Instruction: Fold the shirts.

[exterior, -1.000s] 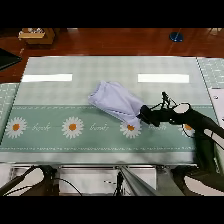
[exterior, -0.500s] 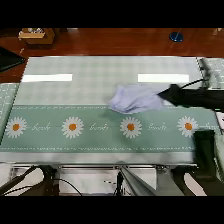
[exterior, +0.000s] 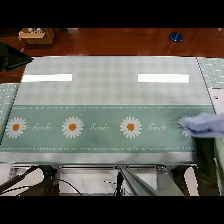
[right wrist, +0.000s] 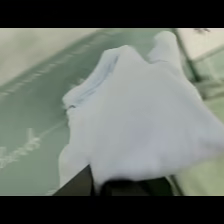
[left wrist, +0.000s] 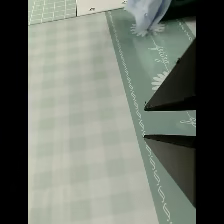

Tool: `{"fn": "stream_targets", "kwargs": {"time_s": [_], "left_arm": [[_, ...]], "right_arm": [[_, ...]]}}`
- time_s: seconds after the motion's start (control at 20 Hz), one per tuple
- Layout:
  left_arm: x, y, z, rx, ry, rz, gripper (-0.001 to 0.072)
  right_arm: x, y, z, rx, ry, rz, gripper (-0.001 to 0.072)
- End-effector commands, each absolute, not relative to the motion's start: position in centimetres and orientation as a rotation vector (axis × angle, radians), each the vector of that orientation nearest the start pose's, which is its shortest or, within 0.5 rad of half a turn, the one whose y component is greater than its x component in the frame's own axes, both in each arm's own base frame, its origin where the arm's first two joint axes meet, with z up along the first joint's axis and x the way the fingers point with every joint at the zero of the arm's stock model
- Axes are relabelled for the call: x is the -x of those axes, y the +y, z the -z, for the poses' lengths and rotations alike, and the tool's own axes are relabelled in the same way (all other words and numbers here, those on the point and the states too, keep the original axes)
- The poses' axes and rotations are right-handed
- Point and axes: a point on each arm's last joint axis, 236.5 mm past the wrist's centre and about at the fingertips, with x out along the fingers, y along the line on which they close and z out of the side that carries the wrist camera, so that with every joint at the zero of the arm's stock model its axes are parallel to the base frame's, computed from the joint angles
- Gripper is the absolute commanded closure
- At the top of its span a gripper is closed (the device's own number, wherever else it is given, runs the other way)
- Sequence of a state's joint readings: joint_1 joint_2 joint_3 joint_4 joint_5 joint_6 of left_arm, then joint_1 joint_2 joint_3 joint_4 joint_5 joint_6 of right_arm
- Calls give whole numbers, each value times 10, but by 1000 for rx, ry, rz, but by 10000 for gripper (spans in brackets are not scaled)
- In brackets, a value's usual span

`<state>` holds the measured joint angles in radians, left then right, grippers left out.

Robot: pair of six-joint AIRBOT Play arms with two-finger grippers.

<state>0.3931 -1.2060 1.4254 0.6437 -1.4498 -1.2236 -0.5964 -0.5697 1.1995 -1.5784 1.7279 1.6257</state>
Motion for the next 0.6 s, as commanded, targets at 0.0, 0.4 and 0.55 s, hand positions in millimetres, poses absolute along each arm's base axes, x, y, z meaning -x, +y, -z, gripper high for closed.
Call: {"fn": "stream_targets", "kwargs": {"time_s": [0.0,0.4,0.55], "left_arm": [[-402,-40,-199,565,857,541,498],[-416,-25,-176,599,887,517,498],[-423,-4,-170,610,869,478,498]], "right_arm": [[-77,-148,-188,-323,1175,911,694],[-58,-169,-150,-385,1372,1012,695],[-21,-167,-115,-529,1488,1102,695]]}}
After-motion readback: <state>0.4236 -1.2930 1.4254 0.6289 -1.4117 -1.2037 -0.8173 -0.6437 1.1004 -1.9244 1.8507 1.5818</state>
